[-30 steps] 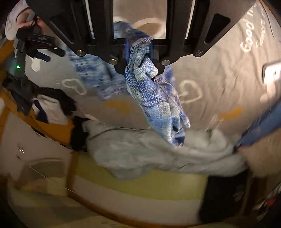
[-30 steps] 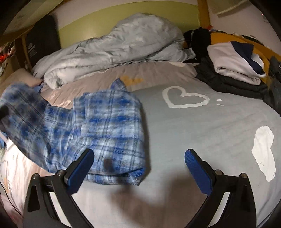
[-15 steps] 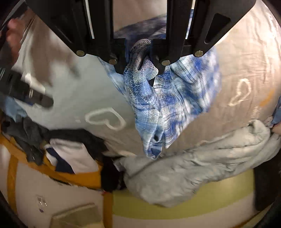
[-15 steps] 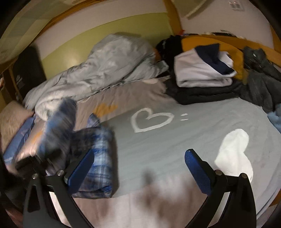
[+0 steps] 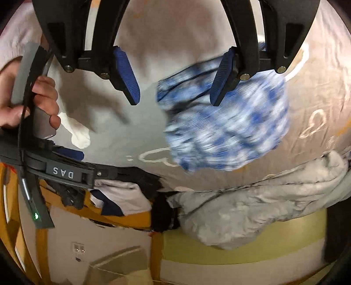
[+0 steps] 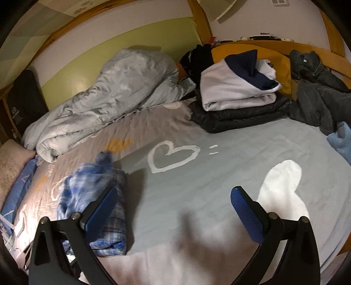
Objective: Fold large clothes
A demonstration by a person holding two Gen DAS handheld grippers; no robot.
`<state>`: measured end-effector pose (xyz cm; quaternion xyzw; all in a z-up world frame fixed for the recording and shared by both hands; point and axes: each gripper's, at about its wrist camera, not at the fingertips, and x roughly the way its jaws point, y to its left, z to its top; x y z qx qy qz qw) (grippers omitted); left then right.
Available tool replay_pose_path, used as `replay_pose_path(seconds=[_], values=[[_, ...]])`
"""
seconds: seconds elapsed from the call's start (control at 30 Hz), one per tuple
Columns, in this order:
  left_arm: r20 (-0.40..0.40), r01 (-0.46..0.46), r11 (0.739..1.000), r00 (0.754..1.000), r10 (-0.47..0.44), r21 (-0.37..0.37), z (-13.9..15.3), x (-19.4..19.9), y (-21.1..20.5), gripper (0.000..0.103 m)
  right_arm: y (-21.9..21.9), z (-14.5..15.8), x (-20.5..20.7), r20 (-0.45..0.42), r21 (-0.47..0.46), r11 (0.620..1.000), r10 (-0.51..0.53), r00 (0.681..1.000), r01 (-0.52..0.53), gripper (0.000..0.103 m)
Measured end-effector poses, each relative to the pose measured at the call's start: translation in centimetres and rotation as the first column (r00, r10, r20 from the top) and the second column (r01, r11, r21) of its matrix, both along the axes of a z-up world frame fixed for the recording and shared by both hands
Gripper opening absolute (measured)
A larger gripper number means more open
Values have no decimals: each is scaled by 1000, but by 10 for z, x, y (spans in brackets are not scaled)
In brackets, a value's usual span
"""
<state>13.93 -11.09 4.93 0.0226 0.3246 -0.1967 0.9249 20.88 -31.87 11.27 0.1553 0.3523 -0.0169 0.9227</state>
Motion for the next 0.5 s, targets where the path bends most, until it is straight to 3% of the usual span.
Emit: replay_pose_path(seconds=[0.2,0.37,0.5], values=[[-16,-205,978,978,206,27,-14,7,59,68,32,1,1,44,92,973,210,977,-214,102],[-132,-316,949,940,315,17,-48,24,101,68,80,8,13,100,134,908,386,917,-397,81],[-214,-304,953,931,296,-5,-72,26,113,67,114,-4,41,7,116,899,423,906,-421,65]])
